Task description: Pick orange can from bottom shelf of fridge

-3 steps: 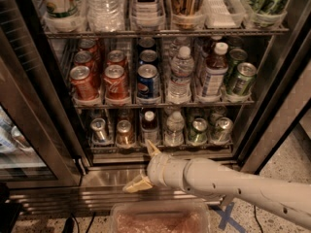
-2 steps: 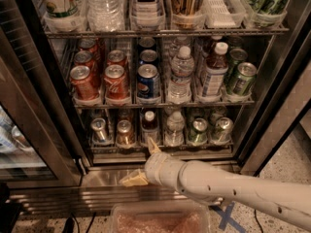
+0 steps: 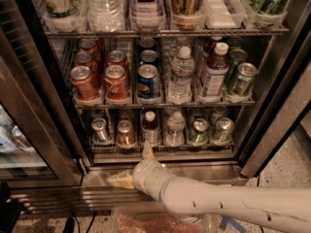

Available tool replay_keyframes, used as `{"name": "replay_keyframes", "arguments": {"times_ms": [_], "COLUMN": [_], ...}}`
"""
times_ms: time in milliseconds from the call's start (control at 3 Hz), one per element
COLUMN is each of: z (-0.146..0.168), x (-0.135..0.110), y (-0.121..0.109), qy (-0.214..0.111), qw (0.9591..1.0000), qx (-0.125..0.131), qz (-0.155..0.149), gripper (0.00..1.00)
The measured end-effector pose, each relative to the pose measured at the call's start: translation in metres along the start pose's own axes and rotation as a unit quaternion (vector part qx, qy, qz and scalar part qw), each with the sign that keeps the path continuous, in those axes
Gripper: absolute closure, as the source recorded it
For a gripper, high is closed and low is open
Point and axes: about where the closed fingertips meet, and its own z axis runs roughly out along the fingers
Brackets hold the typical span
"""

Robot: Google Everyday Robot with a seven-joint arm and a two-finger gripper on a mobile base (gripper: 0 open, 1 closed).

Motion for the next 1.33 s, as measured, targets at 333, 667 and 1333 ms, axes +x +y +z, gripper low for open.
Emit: {"name": "replay_keyframes", "arguments": {"times_ms": [333, 667, 1333], "z": [-0.0018, -0.0011, 0.0005], "x": [-0.0021, -0.0032, -0.0012], "y": [0.0117, 0.0103, 0.0127], "qy": [-0.003, -0.014, -0.019], "qw": [0.9989, 0.9972, 0.9968], "qx": [0.037, 0.061, 0.069], "qz": [0.026, 0.040, 0.035], "gripper": [0.00, 0.00, 0.00]}}
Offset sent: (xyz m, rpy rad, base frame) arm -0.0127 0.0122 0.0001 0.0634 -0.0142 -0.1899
